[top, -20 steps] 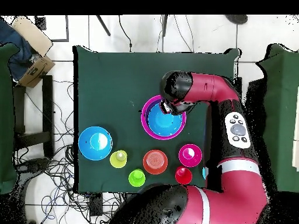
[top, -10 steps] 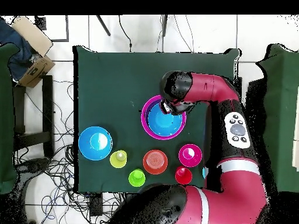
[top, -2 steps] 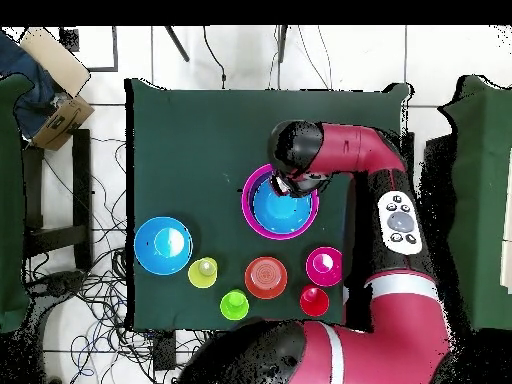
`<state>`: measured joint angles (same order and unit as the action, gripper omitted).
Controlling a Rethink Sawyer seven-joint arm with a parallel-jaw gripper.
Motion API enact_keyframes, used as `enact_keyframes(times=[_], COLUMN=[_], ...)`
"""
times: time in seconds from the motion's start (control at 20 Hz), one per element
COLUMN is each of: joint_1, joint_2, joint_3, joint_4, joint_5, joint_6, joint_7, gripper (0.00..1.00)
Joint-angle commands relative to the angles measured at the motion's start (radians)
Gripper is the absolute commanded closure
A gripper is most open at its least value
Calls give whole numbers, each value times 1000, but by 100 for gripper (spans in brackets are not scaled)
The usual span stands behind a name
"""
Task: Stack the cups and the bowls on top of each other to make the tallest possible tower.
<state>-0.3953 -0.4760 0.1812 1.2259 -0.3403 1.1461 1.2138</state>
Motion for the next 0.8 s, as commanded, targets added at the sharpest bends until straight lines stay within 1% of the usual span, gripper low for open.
enact_keyframes(times=[0.05,0.1,0.4,0.65,0.8], joint_1=[42,35,25,35,38], joint_2=[-93,-137,-167,-193,-218], joint_3=[8,12,18,13,11], joint_4=[-4,12,14,9,49], joint_5=[26,52,76,72,73], joint_6=[182,193,223,264,237], joint_7=[68,76,73,63,70], gripper=[0,0,0,0,0])
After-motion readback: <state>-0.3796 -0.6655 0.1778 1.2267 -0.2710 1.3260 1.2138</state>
